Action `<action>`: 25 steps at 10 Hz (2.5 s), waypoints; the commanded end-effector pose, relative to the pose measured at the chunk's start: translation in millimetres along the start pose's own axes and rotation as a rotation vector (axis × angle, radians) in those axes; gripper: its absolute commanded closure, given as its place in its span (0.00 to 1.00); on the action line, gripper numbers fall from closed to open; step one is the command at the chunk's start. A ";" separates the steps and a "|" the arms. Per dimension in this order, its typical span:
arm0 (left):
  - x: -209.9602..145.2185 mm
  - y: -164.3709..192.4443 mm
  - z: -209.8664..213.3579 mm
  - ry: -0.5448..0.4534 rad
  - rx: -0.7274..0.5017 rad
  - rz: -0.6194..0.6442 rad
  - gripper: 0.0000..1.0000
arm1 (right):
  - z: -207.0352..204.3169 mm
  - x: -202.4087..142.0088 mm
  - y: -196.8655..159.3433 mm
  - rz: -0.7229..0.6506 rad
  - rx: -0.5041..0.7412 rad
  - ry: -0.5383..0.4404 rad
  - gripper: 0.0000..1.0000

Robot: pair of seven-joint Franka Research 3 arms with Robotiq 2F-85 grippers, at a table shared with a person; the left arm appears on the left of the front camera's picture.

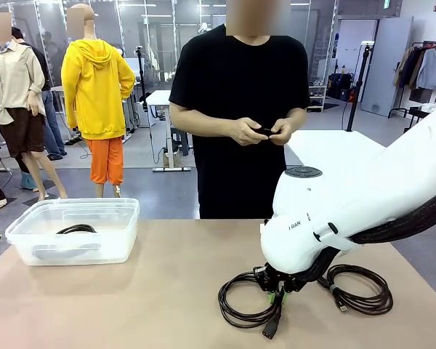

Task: Organize and store the cables.
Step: Place the Power Cable into the Organizing box.

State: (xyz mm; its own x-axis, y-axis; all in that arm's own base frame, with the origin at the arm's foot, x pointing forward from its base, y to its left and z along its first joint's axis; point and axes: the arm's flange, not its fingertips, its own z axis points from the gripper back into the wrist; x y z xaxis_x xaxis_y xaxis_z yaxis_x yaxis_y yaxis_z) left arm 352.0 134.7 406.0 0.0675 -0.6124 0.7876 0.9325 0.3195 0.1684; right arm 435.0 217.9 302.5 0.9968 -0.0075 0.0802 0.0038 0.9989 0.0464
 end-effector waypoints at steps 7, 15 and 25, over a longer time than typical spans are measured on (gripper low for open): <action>2.2 -1.5 -1.6 -0.011 0.020 0.016 0.02 | 76.4 -14.1 45.8 -0.088 -0.016 -0.075 1.00; 2.2 -1.5 -1.6 -0.011 0.020 0.016 0.02 | 60.5 2.2 235.9 -0.026 0.039 -0.088 1.00; 2.2 -1.5 -1.6 -0.011 0.020 0.016 0.02 | 35.2 -12.4 233.9 -0.001 0.059 -0.023 0.04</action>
State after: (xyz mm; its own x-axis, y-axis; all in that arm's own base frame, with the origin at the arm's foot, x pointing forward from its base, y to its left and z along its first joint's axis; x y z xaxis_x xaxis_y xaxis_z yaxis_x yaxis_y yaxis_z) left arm 352.0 134.3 405.9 0.0675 -0.6130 0.7872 0.9328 0.3186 0.1682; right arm 429.5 468.9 339.4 0.9953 -0.0124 0.0964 0.0047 0.9968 0.0802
